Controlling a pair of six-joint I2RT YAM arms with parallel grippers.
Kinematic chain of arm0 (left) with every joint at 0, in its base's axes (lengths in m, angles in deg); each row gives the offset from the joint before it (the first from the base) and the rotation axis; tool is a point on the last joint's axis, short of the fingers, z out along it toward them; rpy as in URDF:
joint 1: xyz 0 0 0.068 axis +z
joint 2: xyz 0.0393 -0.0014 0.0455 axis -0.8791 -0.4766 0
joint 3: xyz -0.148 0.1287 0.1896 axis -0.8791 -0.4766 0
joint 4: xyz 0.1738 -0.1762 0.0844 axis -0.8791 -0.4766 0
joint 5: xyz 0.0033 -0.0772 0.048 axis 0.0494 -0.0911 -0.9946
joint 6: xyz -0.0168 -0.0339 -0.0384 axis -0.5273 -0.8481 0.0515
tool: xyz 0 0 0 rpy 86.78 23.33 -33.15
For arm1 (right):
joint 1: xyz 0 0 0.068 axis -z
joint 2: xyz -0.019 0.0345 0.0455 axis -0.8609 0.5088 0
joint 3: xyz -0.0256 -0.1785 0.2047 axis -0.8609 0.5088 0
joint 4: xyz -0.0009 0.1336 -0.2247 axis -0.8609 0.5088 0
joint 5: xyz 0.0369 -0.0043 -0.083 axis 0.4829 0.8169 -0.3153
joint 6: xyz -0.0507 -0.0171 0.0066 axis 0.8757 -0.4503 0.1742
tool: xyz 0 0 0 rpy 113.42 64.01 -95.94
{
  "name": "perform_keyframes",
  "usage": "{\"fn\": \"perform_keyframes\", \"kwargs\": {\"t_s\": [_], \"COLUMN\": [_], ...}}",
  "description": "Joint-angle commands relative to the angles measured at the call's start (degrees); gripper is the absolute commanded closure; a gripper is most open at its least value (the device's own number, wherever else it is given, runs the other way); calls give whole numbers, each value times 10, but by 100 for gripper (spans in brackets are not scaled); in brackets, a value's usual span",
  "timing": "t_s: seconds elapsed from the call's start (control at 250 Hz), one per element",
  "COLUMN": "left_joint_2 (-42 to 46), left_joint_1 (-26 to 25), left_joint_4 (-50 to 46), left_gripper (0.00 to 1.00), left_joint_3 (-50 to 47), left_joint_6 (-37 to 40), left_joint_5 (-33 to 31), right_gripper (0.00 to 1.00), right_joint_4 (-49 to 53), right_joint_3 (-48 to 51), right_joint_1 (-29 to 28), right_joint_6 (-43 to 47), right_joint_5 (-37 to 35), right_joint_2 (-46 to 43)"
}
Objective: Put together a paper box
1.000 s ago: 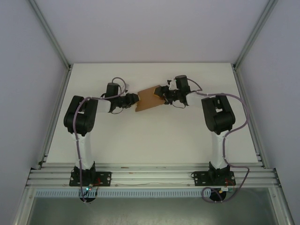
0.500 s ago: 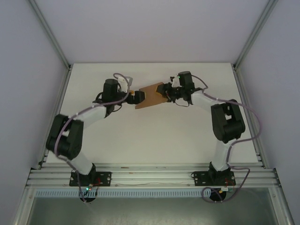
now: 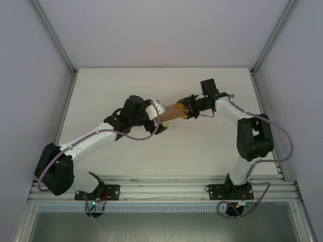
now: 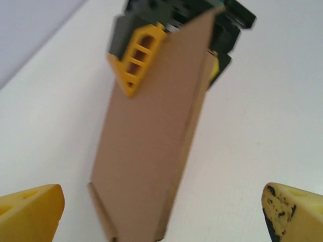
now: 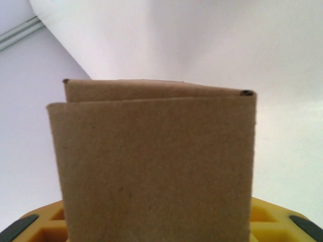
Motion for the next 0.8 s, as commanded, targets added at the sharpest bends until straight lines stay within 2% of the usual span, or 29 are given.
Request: {"fn": "perform_keyframes", "kwargs": {"t_s": [0.0,0.124,0.376,0.504,0.604,0.644,0.759,0.795], "left_joint_2": [-17,-32,-57,-83,-87,-84,-80,-80], "left_joint_1": [-22,-30,-30,-30,-30,-30,-30,-30], "left_joint_4": [-76,-57,19,18,11,13,30,24], "left_gripper": [0,0,5,18,29,31,49,51], "left_joint_3": [32,29,20,30,43,41,34,40], "left_joint_6": [74,88,106,109,97,99,104,103], "left_joint_5": [-31,-114,-211,-228,-211,-203,-215,-217], "right_gripper": [63,64,64,64,62,61,57,55], "right_joint_4": [-52,-65,-63,-61,-49,-48,-46,-47], "right_joint_3": [13,16,37,40,36,36,33,31], "right_joint_1": [3,3,2,2,2,3,2,2], "right_joint_6": [-96,-113,-121,-118,-111,-111,-110,-109], "right_joint_5": [47,55,73,79,82,84,86,84], "right_joint_2": [-28,-33,-49,-54,-55,-56,-60,-62]}}
